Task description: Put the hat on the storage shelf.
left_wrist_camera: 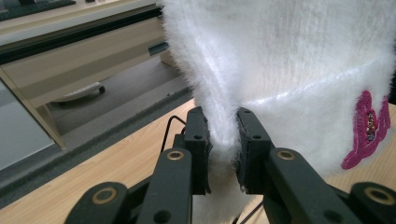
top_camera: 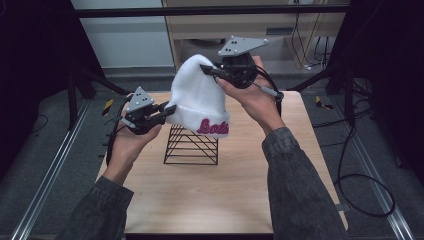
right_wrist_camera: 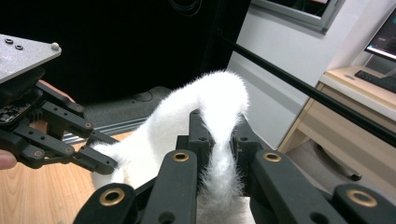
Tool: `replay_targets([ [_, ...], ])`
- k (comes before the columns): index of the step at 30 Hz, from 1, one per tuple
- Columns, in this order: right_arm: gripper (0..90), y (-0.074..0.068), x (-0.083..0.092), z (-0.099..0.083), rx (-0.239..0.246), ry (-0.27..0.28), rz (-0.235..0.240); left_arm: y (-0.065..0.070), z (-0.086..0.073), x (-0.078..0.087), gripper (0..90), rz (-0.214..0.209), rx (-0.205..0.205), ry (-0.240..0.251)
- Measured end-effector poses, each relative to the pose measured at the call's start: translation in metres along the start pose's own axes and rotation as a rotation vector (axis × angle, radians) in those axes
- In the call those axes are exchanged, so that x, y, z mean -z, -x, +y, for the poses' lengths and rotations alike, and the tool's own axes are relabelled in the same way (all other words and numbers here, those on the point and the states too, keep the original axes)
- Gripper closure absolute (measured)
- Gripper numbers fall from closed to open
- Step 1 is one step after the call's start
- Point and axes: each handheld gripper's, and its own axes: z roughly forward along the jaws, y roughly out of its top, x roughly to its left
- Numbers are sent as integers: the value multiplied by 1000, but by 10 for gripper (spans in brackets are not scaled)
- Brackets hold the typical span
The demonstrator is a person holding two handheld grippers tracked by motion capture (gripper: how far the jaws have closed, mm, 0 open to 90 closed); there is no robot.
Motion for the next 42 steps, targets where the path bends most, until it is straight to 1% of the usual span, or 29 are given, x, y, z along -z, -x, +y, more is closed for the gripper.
replay_targets([
  [3, 830, 0, -3, -4, 1, -8, 6, -1, -4, -2, 766, 3, 5, -1],
  [4, 829, 1, -7, -8, 3, -17, 11, -1, -8, -4, 766, 4, 11, -2],
  [6, 829, 2, -8, -9, 0, -20, 13, -1, -10, -5, 766, 4, 14, -4],
  [8, 829, 3, -13, -16, -3, -33, 17, -1, -14, -7, 766, 3, 19, -6],
  [9, 829, 3, -15, -18, -3, -38, 18, -2, -18, -8, 766, 9, 20, -9],
  [13, 828, 4, -19, -24, -7, -49, 21, -3, -24, -10, 765, 13, 29, -4],
  [14, 828, 4, -22, -27, -5, -54, 24, -3, -28, -12, 765, 16, 34, 0],
  [16, 827, 4, -23, -29, -4, -56, 25, -3, -30, -13, 765, 17, 38, -2],
  [18, 826, 4, -26, -33, 3, -68, 27, -2, -33, -16, 764, 20, 38, -3],
  [21, 826, 5, -28, -36, 0, -74, 28, 0, -38, -20, 764, 24, 36, -1],
  [23, 825, 4, -29, -39, 1, -78, 32, 2, -43, -21, 764, 36, 29, 3],
  [25, 826, 3, -29, -39, 5, -76, 35, 1, -44, -21, 764, 42, 23, 5],
  [28, 825, 1, -30, -39, 7, -73, 41, -2, -50, -20, 764, 47, 33, 14],
  [31, 825, -5, -30, -37, 20, -66, 59, -4, -54, -18, 764, 50, 39, 22],
  [35, 823, -11, -30, -37, 28, -62, 72, -6, -62, -8, 765, 61, 52, 42],
  [37, 822, -12, -30, -37, 27, -61, 75, -7, -64, -7, 764, 65, 53, 43],
  [40, 821, -15, -32, -36, 30, -58, 84, -11, -70, -4, 764, 72, 68, 46],
  [42, 820, -16, -33, -36, 33, -60, 85, -12, -71, -3, 765, 77, 72, 49],
])
